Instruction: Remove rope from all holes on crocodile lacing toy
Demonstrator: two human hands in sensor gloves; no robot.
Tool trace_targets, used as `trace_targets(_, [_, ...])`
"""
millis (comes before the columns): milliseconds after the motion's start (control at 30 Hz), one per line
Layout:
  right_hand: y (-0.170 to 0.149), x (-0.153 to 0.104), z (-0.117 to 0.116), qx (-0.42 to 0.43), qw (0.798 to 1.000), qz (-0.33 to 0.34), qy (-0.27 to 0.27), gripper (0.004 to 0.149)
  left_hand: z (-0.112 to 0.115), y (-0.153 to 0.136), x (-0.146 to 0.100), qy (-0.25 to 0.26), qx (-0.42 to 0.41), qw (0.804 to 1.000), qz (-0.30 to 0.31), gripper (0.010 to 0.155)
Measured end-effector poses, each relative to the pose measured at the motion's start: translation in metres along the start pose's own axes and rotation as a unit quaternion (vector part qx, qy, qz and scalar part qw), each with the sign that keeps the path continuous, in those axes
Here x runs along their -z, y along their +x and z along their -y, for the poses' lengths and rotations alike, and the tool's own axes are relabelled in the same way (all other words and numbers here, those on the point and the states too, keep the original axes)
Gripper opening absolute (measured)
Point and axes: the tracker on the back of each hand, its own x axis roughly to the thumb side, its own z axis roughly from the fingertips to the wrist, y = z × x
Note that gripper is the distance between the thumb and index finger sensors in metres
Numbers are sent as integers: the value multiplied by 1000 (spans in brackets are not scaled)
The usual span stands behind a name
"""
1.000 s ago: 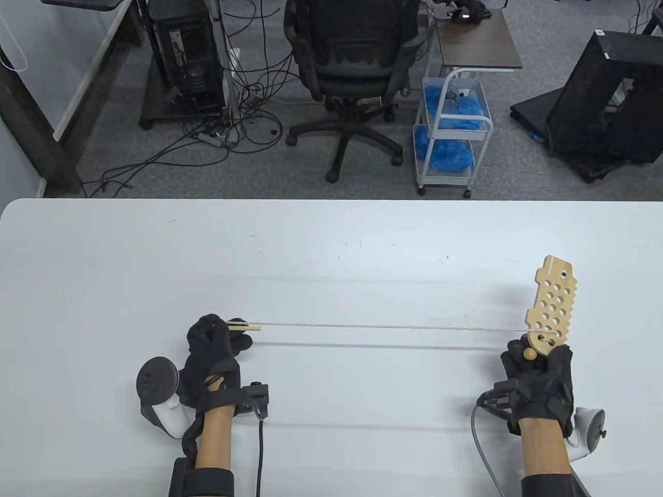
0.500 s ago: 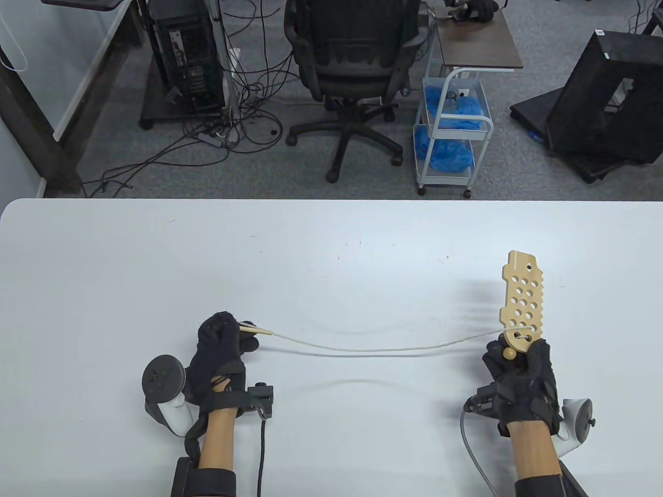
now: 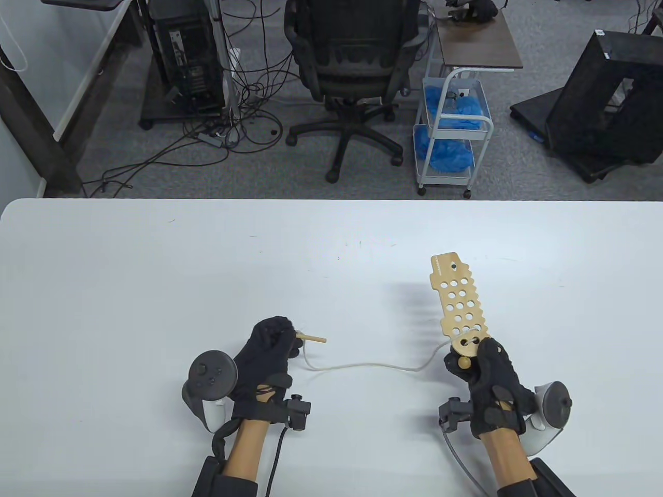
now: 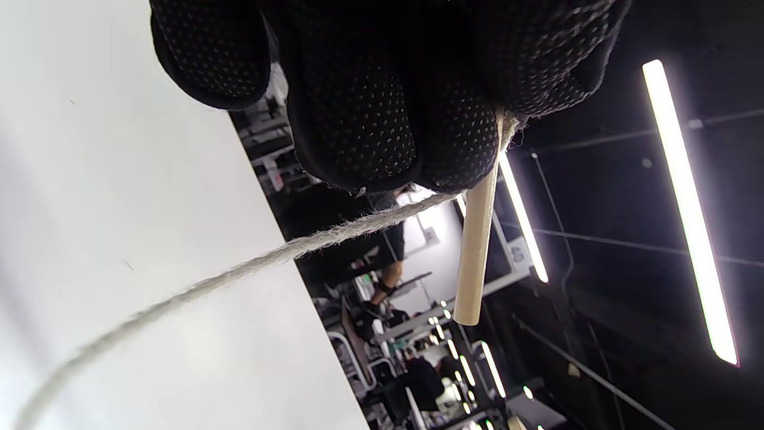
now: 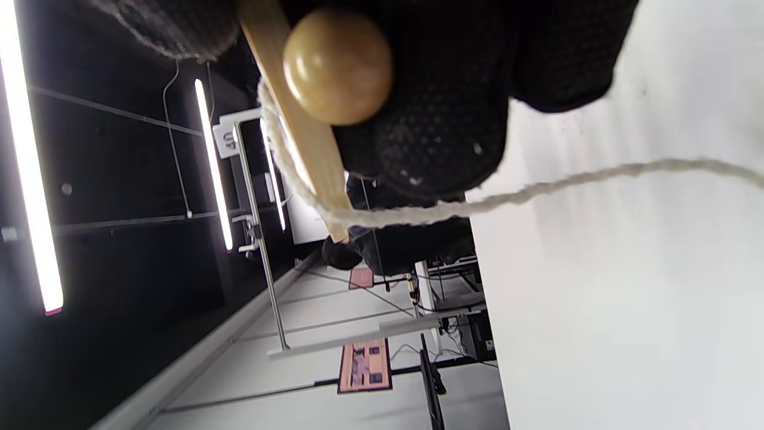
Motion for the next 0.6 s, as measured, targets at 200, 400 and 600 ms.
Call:
trace_targets(200, [-4, -3, -15, -47, 998, 13, 48, 51, 23, 23, -9, -44, 21, 997, 56, 39])
trace_targets(400, [-7, -10, -34, -104, 989, 23, 105, 51, 36, 41, -18, -67, 49, 991, 107, 38])
trace_targets(600, [-8, -17, -53, -174, 971, 49, 159, 50, 42, 52, -24, -76, 98, 981, 149, 38])
